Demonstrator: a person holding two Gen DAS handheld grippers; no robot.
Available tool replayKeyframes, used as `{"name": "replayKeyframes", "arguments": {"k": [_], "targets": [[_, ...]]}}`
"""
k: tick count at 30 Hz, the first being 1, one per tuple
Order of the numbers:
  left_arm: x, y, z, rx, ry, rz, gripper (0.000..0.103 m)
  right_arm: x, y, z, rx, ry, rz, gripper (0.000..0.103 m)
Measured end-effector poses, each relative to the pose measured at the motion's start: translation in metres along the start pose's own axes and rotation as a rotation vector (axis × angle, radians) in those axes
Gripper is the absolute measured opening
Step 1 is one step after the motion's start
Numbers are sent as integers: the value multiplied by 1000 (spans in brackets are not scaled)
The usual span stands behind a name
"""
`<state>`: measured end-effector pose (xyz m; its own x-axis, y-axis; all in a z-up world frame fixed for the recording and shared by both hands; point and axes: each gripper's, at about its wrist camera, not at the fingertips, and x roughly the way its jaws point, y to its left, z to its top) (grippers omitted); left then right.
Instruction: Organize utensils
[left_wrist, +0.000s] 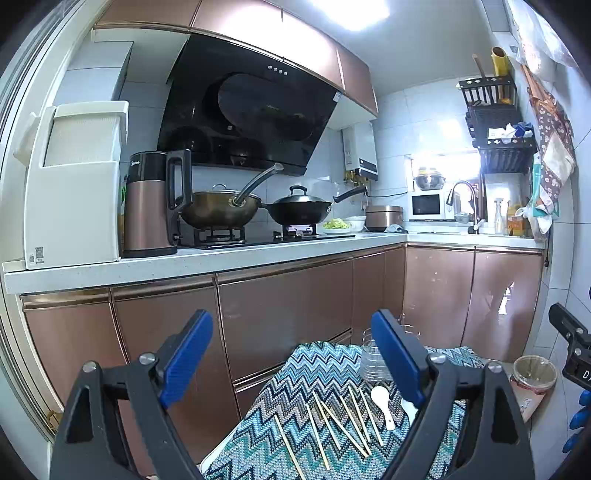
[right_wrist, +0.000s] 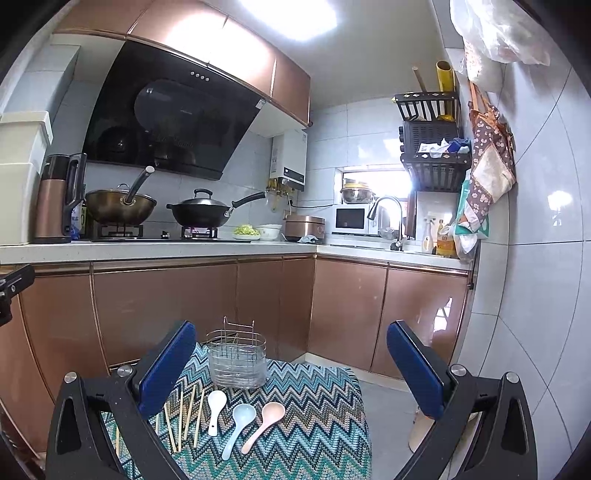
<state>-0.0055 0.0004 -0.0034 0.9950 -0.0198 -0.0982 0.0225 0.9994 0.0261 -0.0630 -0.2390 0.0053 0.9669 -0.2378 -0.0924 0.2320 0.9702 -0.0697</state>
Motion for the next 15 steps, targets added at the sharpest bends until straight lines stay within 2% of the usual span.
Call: {"name": "replayKeyframes", "arguments": {"k": [15], "targets": [[-3, 3, 0, -27, -24, -2, 88, -2, -5, -2, 29, -39, 14, 103]]}}
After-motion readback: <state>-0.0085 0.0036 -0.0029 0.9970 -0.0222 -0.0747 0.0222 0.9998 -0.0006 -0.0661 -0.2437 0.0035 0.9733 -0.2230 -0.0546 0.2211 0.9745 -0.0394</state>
